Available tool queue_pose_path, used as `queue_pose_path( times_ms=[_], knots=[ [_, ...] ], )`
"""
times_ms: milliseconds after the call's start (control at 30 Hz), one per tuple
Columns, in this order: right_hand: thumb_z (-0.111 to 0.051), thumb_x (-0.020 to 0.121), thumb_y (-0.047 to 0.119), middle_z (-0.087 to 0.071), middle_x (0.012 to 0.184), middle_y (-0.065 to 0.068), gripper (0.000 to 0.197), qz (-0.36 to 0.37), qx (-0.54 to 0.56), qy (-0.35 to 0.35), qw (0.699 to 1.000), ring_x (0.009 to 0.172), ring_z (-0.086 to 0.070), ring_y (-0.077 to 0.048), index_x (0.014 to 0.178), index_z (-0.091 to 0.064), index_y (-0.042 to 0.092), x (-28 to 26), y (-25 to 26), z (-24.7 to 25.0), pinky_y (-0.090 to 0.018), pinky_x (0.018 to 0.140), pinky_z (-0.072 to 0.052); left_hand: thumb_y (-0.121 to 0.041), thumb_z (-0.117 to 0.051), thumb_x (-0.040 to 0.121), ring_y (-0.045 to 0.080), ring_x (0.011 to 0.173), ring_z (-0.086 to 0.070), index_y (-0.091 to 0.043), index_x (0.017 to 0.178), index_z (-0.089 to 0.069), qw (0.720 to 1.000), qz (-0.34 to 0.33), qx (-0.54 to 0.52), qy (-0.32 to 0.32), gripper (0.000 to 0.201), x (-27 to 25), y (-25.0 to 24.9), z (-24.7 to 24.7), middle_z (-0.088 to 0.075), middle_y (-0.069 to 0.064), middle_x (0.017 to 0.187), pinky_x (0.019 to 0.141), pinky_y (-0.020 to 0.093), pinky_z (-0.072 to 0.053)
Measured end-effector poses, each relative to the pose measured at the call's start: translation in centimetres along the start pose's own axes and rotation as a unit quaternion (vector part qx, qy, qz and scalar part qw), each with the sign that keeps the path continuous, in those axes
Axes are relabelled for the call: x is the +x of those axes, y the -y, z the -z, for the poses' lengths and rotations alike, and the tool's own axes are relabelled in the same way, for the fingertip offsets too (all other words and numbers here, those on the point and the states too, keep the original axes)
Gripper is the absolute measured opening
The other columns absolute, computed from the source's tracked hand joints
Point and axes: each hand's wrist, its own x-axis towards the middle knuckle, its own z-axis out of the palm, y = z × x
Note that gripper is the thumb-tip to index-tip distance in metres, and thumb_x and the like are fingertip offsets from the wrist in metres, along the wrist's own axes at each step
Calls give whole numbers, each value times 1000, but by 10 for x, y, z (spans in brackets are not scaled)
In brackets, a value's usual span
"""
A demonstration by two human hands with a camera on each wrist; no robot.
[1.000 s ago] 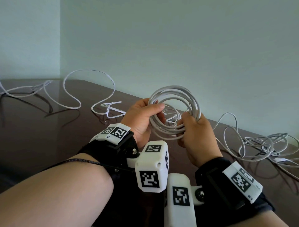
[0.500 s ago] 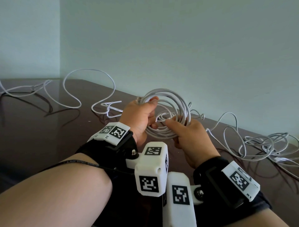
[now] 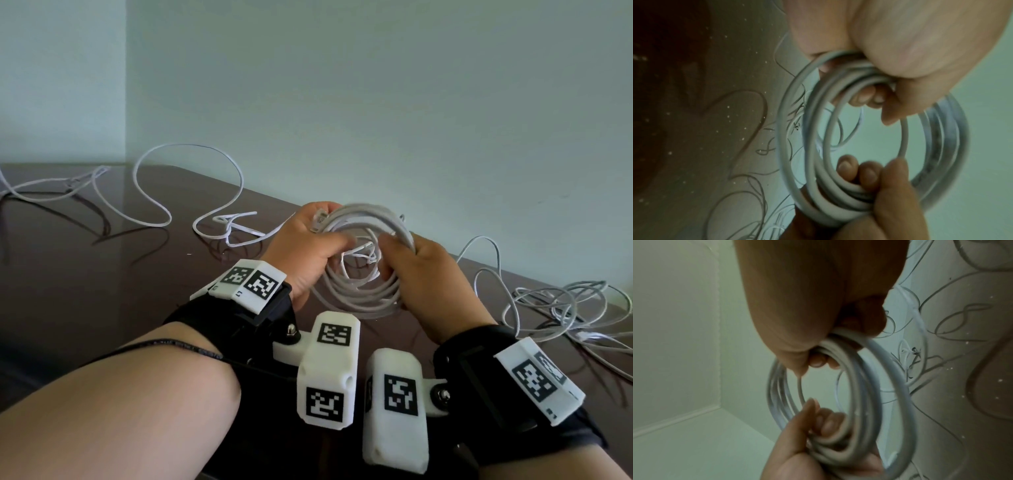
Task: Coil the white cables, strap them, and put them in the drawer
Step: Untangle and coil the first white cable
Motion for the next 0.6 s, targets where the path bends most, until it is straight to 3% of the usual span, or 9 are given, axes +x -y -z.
queue_pose_path(
  times_ms=[133, 233, 300, 333, 433, 500, 600],
  knots=[
    [-44, 96, 37, -44, 54, 1, 37, -9, 49, -65, 997, 52, -41, -16, 67, -49, 14, -1, 0, -7, -28, 52, -36, 5, -58, 85, 14, 44, -54, -12, 84, -60, 993, 74, -91, 21, 17, 2, 0, 0, -56, 1, 48, 56, 26, -48],
    [-43, 97, 38, -44, 57, -3, 37, -27, 105, -88, 990, 54, -42, -20, 69, -48, 13, -1, -1, -12, -32, 56, -37, -1, -61, 83, 13, 44, -57, -10, 73, -64, 985, 102, -135, 43, 14, 3, -2, 2, -58, 1, 50, 53, 23, -49],
    [-42, 97, 36, -44, 60, -7, 36, -35, 126, -100, 986, 56, -41, -21, 72, -49, 12, 0, -1, -13, -32, 55, -36, -8, -67, 73, 13, 49, -60, -12, 64, -67, 984, 99, -135, 55, 10, 4, -2, 4, -63, 2, 55, 54, 23, -50],
    [-42, 97, 36, -44, 61, -8, 37, -39, 137, -109, 984, 57, -42, -22, 71, -50, 12, 0, -2, -14, -32, 55, -36, -12, -68, 68, 14, 52, -62, -13, 67, -67, 983, 96, -141, 61, 1, 4, -4, 4, -65, 3, 60, 57, 24, -51],
    [-42, 97, 36, -43, 57, -8, 41, -63, 186, -147, 969, 56, -42, -25, 64, -49, 13, 1, -3, -13, -36, 56, -36, -17, -69, 66, 17, 62, -66, -10, 92, -61, 974, 88, -190, 88, 27, 5, -5, 8, -69, 7, 77, 63, 28, -55],
    [-43, 97, 37, -45, 59, -9, 39, -95, 235, -170, 952, 57, -44, -25, 68, -51, 13, 1, -1, -12, -35, 55, -37, -18, -71, 65, 18, 65, -67, -13, 92, -59, 964, 82, -235, 89, 30, 5, -6, 10, -70, 7, 76, 64, 30, -55],
    [-43, 98, 36, -49, 58, -8, 37, -117, 324, -181, 921, 48, -47, -22, 72, -49, 10, 0, 1, -12, -24, 44, -39, -15, -73, 65, 19, 66, -68, -11, 94, -59, 955, 88, -263, 106, 32, 3, -5, 8, -71, 8, 77, 62, 31, -57]
  ],
)
